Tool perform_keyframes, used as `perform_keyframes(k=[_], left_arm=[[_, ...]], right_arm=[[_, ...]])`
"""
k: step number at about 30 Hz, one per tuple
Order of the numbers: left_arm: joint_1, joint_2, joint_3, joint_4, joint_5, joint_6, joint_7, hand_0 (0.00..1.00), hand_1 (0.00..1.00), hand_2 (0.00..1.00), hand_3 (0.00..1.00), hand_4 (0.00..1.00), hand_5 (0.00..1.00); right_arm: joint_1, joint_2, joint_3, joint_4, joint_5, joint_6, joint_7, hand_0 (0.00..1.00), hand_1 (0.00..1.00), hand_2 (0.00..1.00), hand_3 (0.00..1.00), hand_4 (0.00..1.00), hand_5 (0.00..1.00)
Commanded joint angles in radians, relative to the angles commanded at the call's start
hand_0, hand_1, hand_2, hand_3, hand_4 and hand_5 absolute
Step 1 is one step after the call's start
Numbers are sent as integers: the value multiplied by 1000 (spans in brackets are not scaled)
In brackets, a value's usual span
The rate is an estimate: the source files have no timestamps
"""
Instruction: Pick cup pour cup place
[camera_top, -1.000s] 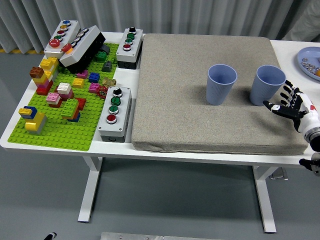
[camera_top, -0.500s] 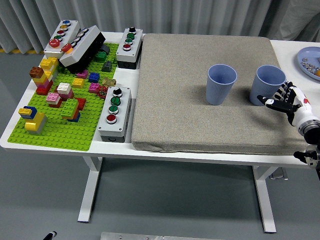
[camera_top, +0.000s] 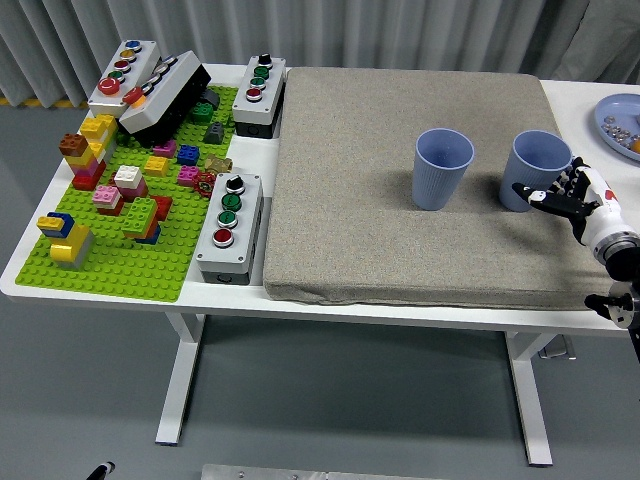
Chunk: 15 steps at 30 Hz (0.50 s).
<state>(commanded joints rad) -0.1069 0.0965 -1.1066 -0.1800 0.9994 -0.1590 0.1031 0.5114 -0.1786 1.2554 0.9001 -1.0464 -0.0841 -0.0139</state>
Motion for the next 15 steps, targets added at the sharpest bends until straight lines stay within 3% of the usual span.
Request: perform_keyframes(k=[15], left_arm=[[-3,-1,18,0,-5,0,-2,836,815,879,804,633,998]], right_arm=[[12,9,-10,-25,21,9,14,984,950,998,998,861,121]])
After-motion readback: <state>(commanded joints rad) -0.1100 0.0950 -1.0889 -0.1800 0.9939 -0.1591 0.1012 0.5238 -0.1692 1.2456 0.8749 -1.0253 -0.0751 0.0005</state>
